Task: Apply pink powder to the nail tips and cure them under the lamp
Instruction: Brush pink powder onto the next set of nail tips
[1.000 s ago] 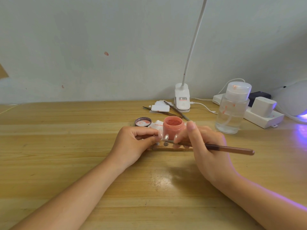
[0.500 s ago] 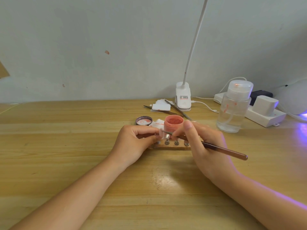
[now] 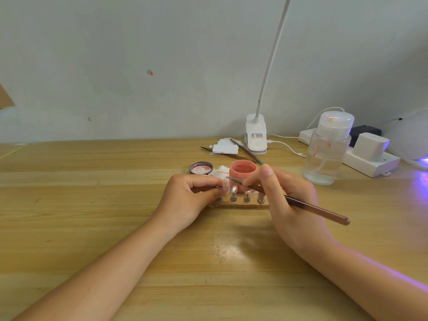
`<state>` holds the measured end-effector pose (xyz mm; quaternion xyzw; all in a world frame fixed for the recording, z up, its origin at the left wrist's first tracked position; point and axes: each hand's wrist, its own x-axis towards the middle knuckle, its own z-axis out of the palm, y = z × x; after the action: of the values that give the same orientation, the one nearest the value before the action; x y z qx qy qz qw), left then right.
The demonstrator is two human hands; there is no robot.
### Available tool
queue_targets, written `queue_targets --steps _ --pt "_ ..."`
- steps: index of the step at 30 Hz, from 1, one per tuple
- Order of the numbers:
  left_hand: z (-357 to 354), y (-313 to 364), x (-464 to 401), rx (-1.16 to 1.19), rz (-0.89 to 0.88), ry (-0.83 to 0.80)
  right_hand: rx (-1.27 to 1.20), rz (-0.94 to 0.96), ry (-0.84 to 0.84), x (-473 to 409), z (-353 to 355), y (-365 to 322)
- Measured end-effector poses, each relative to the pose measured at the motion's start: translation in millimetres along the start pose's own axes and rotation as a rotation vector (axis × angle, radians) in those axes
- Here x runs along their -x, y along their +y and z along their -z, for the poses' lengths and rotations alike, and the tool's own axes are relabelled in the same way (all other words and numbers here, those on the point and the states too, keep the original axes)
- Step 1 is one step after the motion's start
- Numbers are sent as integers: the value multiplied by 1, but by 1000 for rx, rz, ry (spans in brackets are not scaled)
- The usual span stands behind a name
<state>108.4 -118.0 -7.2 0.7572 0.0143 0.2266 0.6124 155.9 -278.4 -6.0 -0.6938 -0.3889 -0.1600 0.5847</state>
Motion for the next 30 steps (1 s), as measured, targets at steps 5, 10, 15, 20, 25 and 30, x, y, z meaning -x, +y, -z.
queue_targets --steps 5,10,15,20,25,30 --pt "0 0 0 -4 -10 1 -59 -61 2 0 0 0" --pt "0 0 0 -3 -10 5 1 -18 0 -1 -1 0" --pt "-1 0 0 -24 -20 8 -89 -69 27 0 0 -1" --pt "0 0 0 -17 -24 2 -11 -46 -8 -2 -1 0" --pt "-1 0 0 -1 -11 13 -79 -49 27 -1 1 -1" --pt "0 1 0 -15 -21 -2 -8 -37 -1 -1 -1 -1"
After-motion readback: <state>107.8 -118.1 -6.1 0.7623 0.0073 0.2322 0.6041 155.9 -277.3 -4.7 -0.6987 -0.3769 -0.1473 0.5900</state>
